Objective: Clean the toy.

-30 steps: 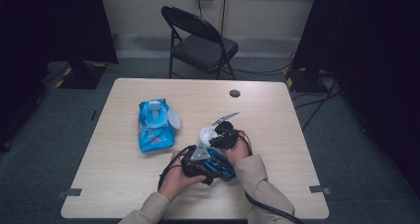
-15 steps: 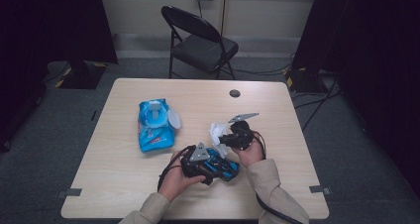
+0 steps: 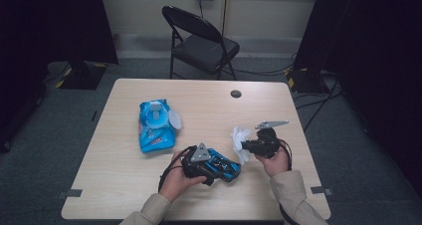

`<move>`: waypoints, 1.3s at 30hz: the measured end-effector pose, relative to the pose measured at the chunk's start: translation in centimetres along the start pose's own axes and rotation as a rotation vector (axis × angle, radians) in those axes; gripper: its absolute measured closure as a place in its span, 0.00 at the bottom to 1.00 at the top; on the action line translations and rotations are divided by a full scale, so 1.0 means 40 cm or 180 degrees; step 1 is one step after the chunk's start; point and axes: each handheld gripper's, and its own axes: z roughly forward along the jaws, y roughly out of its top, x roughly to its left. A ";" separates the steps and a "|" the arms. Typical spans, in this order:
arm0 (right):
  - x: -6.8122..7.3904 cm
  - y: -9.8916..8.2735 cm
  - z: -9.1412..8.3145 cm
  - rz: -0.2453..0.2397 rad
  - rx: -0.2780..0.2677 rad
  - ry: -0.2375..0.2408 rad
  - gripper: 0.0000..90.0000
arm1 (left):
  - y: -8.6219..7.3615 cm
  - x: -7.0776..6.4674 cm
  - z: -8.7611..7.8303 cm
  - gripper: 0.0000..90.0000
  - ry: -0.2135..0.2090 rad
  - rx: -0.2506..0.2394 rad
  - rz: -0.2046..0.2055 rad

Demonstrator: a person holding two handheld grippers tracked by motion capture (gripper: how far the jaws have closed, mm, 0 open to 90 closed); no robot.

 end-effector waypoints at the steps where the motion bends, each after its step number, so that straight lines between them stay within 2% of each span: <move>1: -0.002 -0.007 -0.006 0.0013 0.0011 0.0003 0.94 | 0.000 0.000 0.000 0.14 -0.0002 0.0003 -0.0001; 9: -0.005 -0.069 -0.011 0.0055 0.0089 0.0001 0.94 | 0.000 0.000 0.000 0.14 0.0002 0.0001 0.0001; 18: 0.014 -0.117 0.025 0.0012 0.0266 0.0043 0.93 | -0.001 0.000 0.000 0.14 0.0004 -0.0002 -0.0001; 28: 0.018 -0.123 0.048 -0.0017 0.0347 0.0031 0.94 | 0.001 -0.002 0.003 0.11 0.0005 0.0004 -0.0003; 39: 0.021 -0.104 0.066 -0.0092 0.0389 0.0018 0.94 | 0.002 0.000 0.005 0.10 -0.0013 0.0004 -0.0022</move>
